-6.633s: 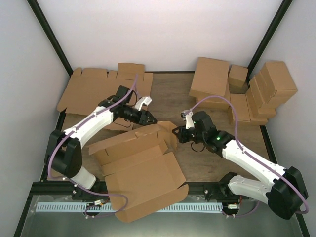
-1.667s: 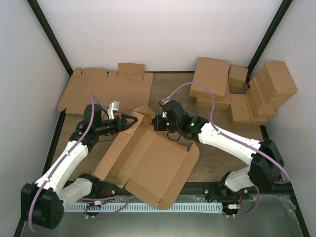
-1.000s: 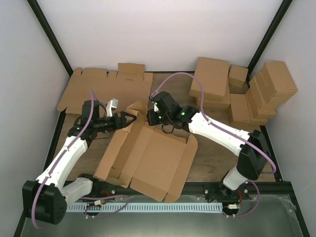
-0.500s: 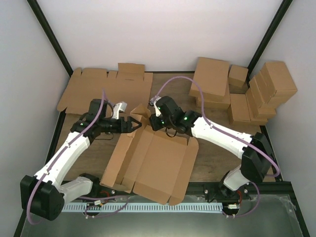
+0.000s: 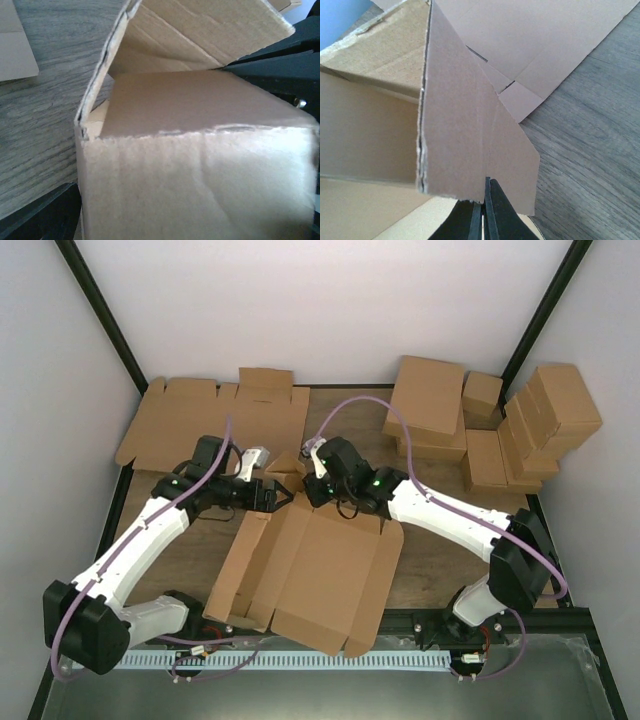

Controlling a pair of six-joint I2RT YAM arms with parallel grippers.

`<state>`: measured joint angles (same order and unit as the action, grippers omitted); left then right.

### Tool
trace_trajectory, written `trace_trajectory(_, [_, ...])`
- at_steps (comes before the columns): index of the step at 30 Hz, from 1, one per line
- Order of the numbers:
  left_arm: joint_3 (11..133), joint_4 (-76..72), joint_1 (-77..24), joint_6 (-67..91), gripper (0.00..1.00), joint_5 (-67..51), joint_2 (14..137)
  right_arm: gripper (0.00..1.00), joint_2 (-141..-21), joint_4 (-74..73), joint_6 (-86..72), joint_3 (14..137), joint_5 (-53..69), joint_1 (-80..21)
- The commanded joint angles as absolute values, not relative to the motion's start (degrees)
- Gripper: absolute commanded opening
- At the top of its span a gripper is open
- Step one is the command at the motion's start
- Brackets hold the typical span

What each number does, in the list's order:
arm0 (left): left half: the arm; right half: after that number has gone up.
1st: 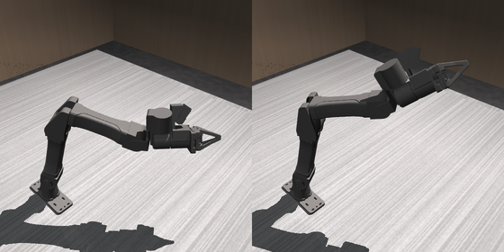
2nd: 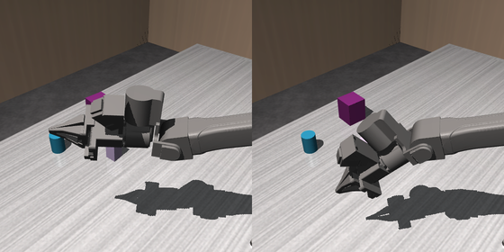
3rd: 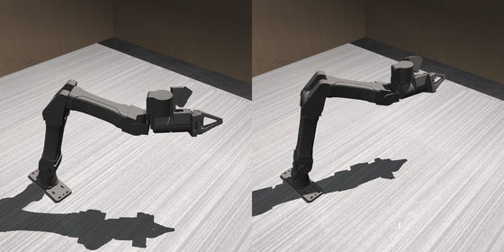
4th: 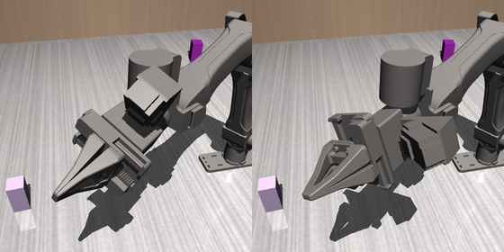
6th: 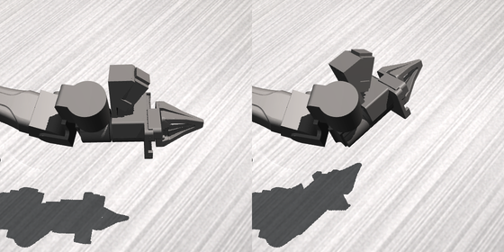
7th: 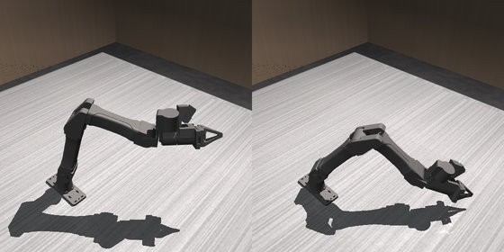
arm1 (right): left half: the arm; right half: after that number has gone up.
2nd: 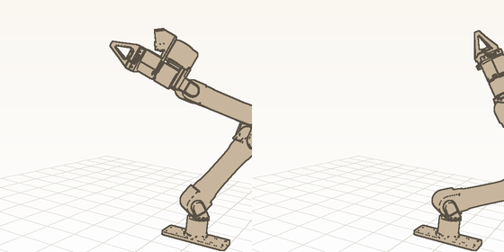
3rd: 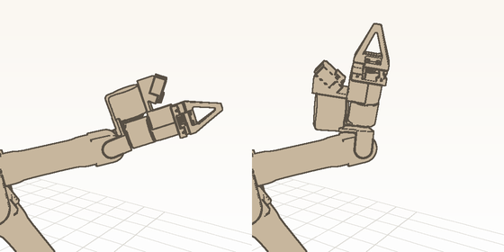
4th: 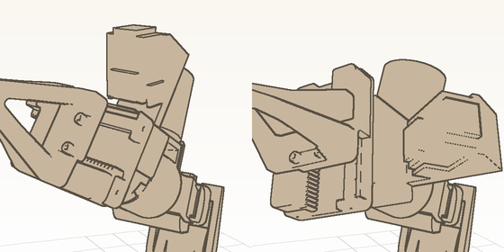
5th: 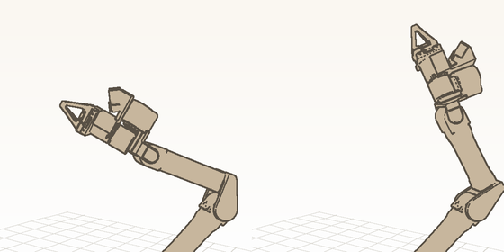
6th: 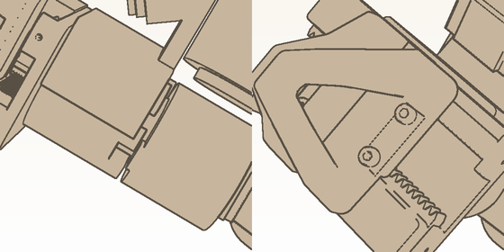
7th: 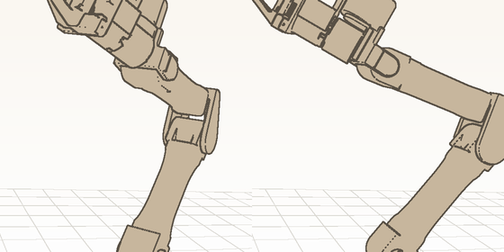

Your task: Fold the paper box

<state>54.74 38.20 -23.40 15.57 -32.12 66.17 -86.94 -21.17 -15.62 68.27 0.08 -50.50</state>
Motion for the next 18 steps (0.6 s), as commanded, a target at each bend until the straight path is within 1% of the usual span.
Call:
trace_trajectory(1, [57.5, 40.1, -24.1, 12.2, 0.94, -32.3, 66.5, 0.01, -85.3, -18.4, -14.2, 68.6, 0.1, -51.2])
trace_trajectory(5, [58.6, 40.6, -24.1, 11.2, 0.93, -32.2, 67.7, 0.01, -85.3, -18.0, -14.2, 68.0, 0.3, -51.2])
trace_trajectory(9, [59.8, 41.6, -24.0, 10.7, 0.88, -31.5, 68.8, 0.01, -85.0, -17.6, -14.2, 67.2, 0.4, -51.2])
trace_trajectory(12, [60.4, 41.6, -24.0, 11.5, 0.87, -30.6, 68.8, 0.02, -84.8, -17.1, -13.5, 66.6, 0.5, -51.2])
trace_trajectory(16, [60.5, 41.2, -24.1, 13.6, 0.85, -29.3, 68.9, 0.07, -84.1, -16.4, -11.6, 65.3, -0.2, -51.2])
trace_trajectory(18, [60.4, 41.0, -24.1, 14.3, 0.83, -27.9, 68.9, 0.10, -83.5, -16.0, -10.3, 64.4, -0.8, -51.2])
